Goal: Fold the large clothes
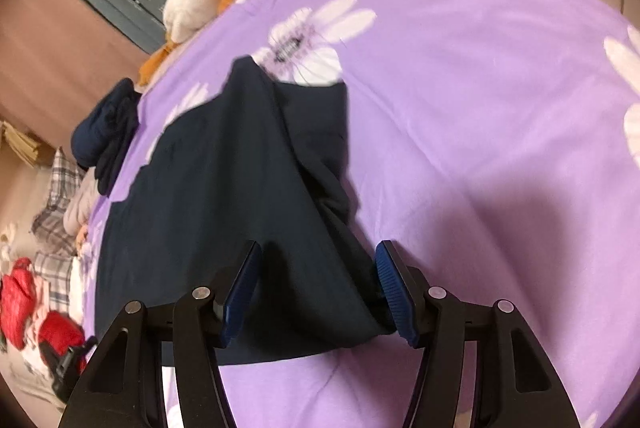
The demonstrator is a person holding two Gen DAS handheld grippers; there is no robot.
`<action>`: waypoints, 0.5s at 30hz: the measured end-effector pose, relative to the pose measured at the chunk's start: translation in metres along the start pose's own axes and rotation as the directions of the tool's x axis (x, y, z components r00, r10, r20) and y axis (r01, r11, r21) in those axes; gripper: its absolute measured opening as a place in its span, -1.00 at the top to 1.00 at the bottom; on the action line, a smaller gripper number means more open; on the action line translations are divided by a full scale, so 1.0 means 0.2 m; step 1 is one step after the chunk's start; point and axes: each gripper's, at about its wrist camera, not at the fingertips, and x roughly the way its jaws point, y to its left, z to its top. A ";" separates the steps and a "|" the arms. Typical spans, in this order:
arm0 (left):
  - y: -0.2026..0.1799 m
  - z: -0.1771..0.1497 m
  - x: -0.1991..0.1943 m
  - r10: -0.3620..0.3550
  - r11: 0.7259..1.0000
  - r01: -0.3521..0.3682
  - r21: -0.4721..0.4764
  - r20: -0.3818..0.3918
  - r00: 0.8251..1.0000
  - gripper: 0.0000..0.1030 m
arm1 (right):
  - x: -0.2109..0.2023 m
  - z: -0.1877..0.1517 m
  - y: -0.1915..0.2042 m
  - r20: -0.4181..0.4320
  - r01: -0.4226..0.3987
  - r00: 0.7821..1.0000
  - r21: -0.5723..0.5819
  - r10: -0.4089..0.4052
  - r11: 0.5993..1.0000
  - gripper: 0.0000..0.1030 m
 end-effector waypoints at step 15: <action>-0.02 0.00 0.05 -0.012 0.999 0.012 0.037 0.000 1.000 0.07 | -0.02 0.01 -0.05 0.008 -0.042 0.999 0.046 0.042 0.998 0.32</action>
